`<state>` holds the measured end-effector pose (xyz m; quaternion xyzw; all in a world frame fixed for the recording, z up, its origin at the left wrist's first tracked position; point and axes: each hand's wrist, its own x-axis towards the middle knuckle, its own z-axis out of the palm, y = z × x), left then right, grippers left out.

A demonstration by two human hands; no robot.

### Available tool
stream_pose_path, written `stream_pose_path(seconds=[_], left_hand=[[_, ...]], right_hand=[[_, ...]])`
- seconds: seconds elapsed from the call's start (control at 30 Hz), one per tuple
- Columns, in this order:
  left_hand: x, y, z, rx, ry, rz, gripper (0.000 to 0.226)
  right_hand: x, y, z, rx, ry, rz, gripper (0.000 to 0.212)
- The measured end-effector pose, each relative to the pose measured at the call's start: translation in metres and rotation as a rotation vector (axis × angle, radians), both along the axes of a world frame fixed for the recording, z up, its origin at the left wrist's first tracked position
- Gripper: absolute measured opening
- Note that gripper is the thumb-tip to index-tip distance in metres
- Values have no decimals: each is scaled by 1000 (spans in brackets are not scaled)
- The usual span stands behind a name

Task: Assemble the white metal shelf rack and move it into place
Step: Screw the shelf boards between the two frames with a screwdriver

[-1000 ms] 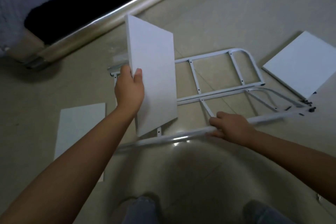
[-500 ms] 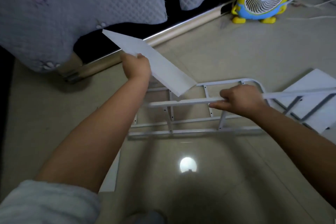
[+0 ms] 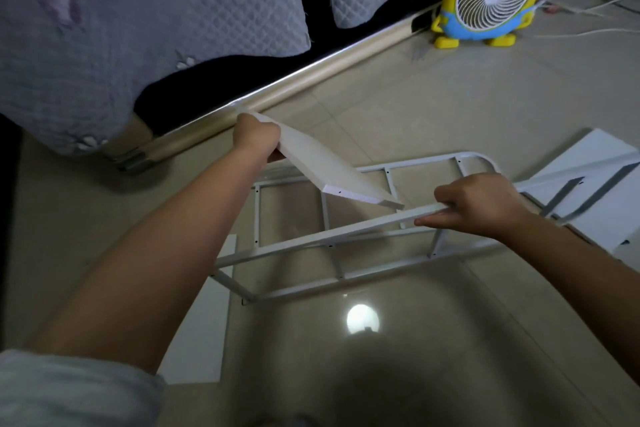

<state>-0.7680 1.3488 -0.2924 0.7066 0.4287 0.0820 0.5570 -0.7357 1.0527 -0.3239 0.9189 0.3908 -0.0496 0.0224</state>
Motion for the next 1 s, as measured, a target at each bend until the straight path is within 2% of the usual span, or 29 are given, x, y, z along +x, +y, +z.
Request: stream_pose_path(seconds=[0.13, 0.27, 0.33, 0.4, 0.5, 0.6, 0.73, 0.8, 0.87, 0.93, 1.0], left_hand=[[6, -4, -3, -36, -10, 22, 42], [2, -9, -7, -138, -6, 73, 26], [0, -12, -15, -163, -23, 69, 35], [0, -18, -21, -177, -26, 53, 37], [3, -26, -26, -236, -23, 25, 36], [6, -31, -24, -243, -9, -5, 15], [4, -50, -15, -303, 13, -153, 23], [3, -57, -9, -358, 74, -226, 39], [4, -60, -4, -428, 52, -281, 48], [4, -63, 1, -411, 52, -373, 47], [3, -68, 1, -325, 29, -410, 34]], right_hand=[[3, -8, -4, 40, 1, -22, 59], [7, -14, -9, 150, 7, -19, 56], [6, -12, -16, 187, 6, 8, 50], [3, -8, -28, 209, -77, 96, 40], [3, -6, -40, 175, -197, 166, 37], [8, -10, -39, 205, -248, 198, 33], [10, -12, -25, 242, -265, 180, 32], [13, -10, -18, 250, -232, 138, 32], [17, -8, -11, 260, -216, 119, 33], [19, -6, -5, 263, -216, 117, 34], [19, -3, -4, 236, -214, 121, 37]])
